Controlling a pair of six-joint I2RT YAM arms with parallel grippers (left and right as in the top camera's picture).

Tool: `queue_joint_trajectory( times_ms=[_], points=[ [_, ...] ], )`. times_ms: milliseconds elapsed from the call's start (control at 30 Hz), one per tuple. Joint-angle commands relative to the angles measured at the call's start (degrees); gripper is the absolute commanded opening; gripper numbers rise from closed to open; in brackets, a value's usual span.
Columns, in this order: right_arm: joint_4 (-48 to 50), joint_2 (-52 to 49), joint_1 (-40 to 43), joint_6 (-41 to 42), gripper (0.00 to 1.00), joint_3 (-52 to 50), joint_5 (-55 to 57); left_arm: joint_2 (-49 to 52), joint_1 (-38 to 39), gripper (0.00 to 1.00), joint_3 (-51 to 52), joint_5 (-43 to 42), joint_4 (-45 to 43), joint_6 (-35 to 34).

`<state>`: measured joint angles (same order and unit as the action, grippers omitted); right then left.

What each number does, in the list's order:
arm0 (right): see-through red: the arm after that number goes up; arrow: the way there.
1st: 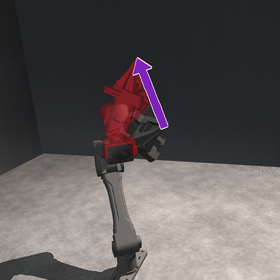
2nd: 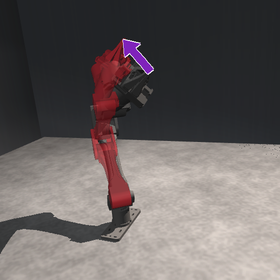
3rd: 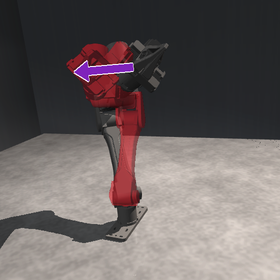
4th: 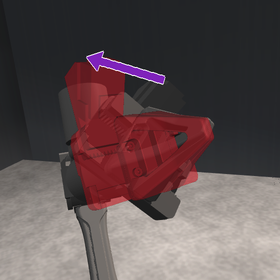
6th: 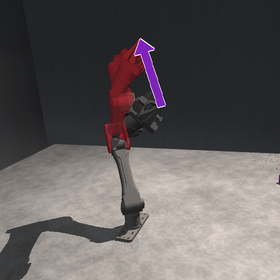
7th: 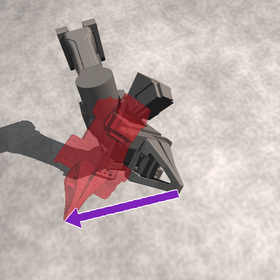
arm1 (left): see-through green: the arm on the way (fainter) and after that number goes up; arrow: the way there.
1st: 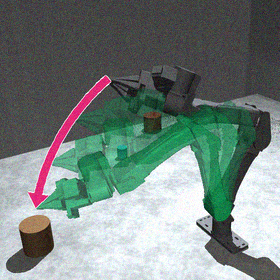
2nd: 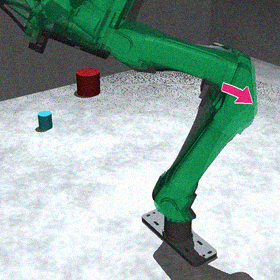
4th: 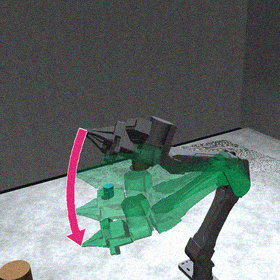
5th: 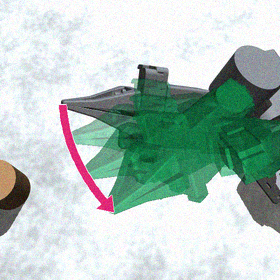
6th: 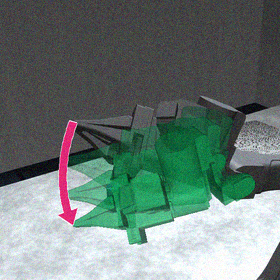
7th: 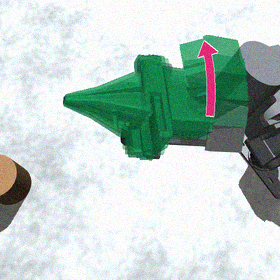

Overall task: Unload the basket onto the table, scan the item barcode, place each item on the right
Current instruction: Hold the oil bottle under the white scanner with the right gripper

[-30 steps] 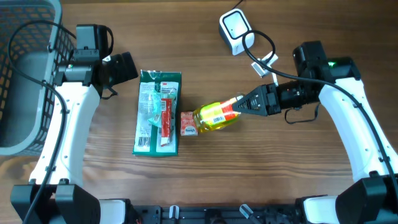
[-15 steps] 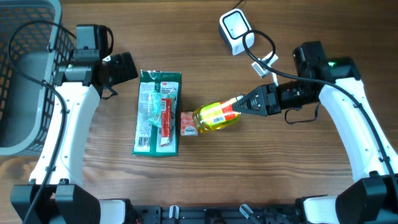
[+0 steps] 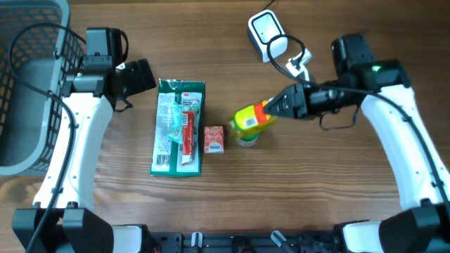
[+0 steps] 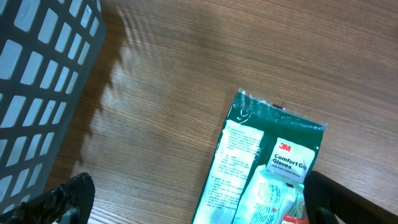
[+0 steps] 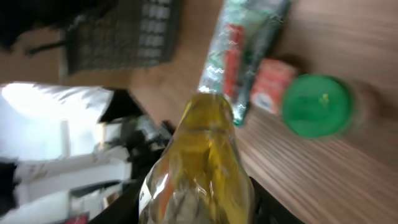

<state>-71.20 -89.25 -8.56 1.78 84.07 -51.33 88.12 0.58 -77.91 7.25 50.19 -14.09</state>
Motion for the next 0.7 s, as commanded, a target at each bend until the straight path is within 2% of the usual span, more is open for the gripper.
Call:
queue_joint_trajectory(
  times_ms=[0, 167, 200, 400, 667],
  points=[
    [-4.39, 0.94, -0.66, 7.37, 0.18, 15.04, 18.53, 0.17, -0.33, 1.00, -0.31, 0.33, 0.00, -0.52],
    [-9.07, -0.48, -0.66, 7.78, 0.19, 28.61, 33.99, 0.17, -0.33, 1.00, -0.31, 0.33, 0.00, -0.52],
    [-8.66, -0.55, -0.66, 7.56, 0.22, 28.76, 35.21, 0.17, -0.33, 1.00, -0.31, 0.33, 0.02, -0.52],
    [-5.33, -3.85, -2.47, 6.99, 0.22, 28.74, 45.07, 0.17, -0.33, 1.00, -0.31, 0.33, 0.00, -0.52],
    [6.69, -13.86, -11.43, 6.97, 0.14, 28.72, 63.89, 0.17, -0.33, 1.00, -0.31, 0.33, 0.00, -0.52]
  ],
)
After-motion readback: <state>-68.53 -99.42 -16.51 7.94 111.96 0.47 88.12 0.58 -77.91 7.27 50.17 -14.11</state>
